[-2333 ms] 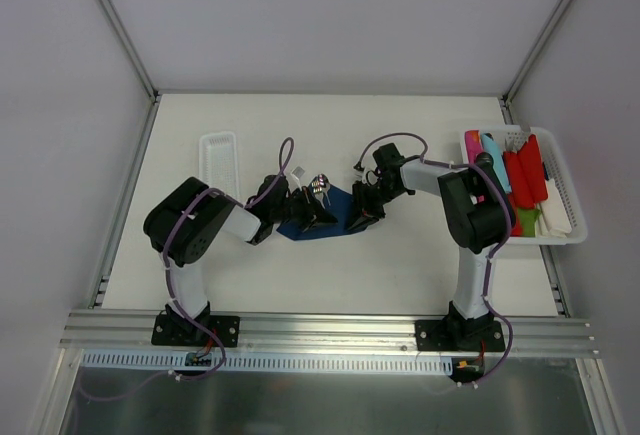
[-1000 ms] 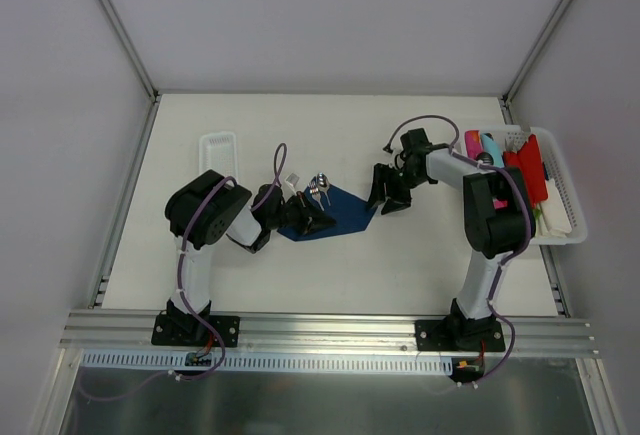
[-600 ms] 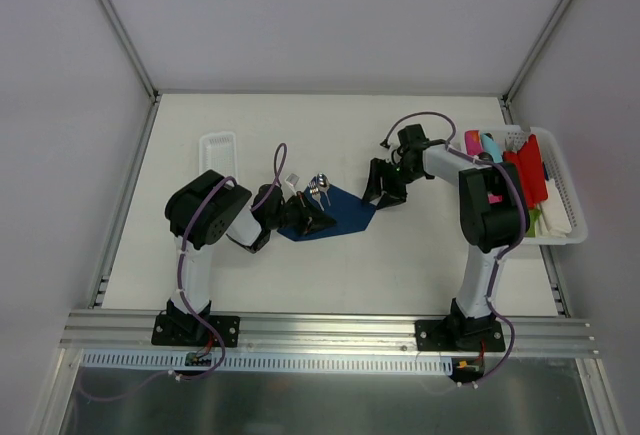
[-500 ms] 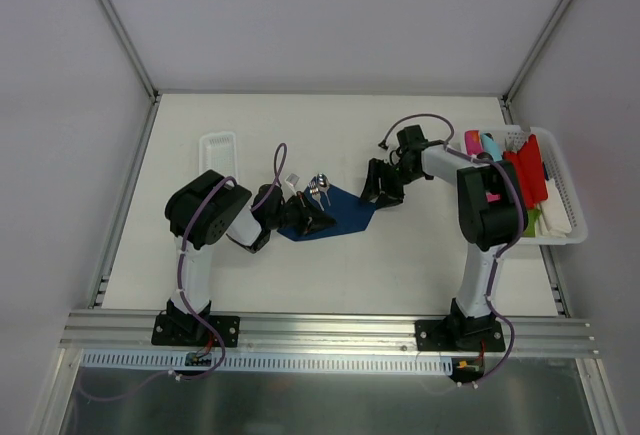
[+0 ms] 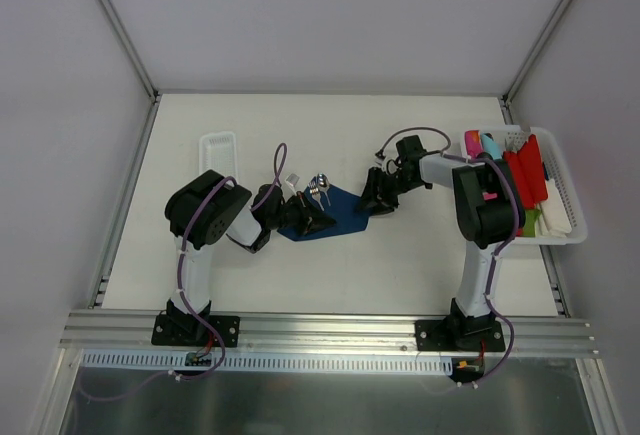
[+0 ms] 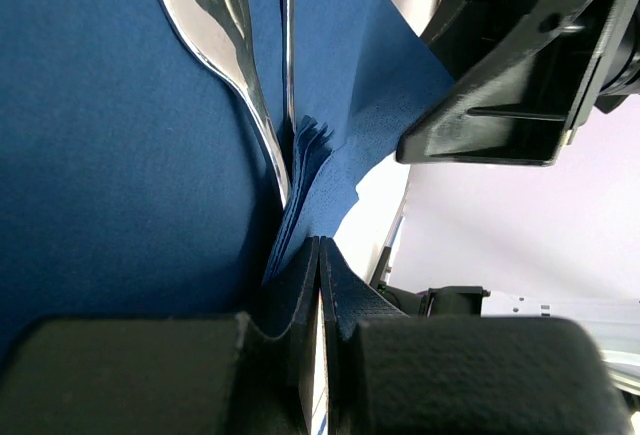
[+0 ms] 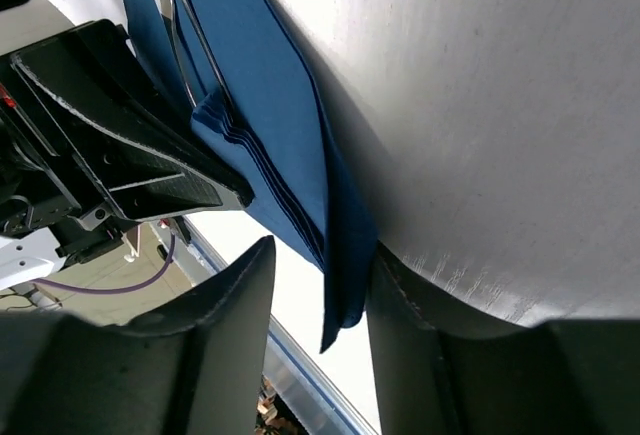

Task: Place the utensils on the paper napkin and roll it up

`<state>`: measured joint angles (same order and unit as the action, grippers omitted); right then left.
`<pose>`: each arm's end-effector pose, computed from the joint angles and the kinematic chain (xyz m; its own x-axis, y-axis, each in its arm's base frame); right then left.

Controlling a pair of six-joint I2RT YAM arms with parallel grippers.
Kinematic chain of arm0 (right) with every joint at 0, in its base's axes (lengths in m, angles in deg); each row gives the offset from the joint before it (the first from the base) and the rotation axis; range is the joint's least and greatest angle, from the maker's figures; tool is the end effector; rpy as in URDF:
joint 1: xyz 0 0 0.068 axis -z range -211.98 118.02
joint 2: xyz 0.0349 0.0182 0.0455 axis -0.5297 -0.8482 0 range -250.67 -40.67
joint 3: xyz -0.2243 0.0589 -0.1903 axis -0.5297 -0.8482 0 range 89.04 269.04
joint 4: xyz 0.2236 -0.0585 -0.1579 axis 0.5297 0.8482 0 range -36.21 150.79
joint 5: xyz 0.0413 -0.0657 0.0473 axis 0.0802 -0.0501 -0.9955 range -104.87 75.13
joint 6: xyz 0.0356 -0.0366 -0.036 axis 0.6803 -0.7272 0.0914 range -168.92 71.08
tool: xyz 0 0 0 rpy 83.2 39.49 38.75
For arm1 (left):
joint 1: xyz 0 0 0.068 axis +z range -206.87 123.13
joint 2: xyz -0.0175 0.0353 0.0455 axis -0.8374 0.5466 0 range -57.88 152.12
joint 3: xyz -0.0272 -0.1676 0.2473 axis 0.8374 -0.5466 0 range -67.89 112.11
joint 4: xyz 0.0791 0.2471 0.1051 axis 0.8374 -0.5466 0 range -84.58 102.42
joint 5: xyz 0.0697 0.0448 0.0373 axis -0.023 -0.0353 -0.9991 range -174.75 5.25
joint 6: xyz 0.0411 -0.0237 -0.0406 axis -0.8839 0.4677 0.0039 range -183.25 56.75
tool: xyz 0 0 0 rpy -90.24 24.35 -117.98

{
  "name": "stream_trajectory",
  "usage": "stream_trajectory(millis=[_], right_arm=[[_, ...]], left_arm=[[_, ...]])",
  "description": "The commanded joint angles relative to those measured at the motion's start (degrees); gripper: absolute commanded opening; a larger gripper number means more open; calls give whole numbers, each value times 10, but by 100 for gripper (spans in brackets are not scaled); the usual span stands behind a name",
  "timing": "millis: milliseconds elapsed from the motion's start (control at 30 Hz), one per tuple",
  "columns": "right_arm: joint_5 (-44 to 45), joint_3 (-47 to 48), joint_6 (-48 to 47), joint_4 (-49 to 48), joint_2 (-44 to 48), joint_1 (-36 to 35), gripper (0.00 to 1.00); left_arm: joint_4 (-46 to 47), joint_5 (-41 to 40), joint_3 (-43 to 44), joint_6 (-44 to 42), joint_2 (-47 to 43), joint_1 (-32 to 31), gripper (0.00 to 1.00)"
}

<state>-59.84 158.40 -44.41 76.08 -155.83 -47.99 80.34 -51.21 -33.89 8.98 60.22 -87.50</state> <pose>0.3865 0.1459 0.1301 -0.9243 -0.2073 -0.3206 -0.3772 0.6255 0.6830 0.2908 -0.2027 0.0823 -0.9124 -0.3822 -0.1465 0.0406 0.2717 -0.9615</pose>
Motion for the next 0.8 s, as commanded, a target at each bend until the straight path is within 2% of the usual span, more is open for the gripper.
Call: stream_trajectory(millis=[0, 167, 367, 567, 767], right_arm=[[11, -11, 9, -16, 33, -3, 41], [7, -8, 29, -22, 53, -4, 24], [-8, 7, 54, -22, 49, -16, 13], [-20, 15, 69, -24, 44, -34, 6], [-32, 20, 100, -36, 35, -58, 6]], left_arm=[[-26, -11, -3, -26, -1, 6, 0], [-29, -14, -4, -26, -1, 6, 0], [-52, -13, 4, -28, -1, 6, 0], [-67, -12, 10, -32, 0, 6, 0], [-67, -12, 9, -31, 3, 6, 0]])
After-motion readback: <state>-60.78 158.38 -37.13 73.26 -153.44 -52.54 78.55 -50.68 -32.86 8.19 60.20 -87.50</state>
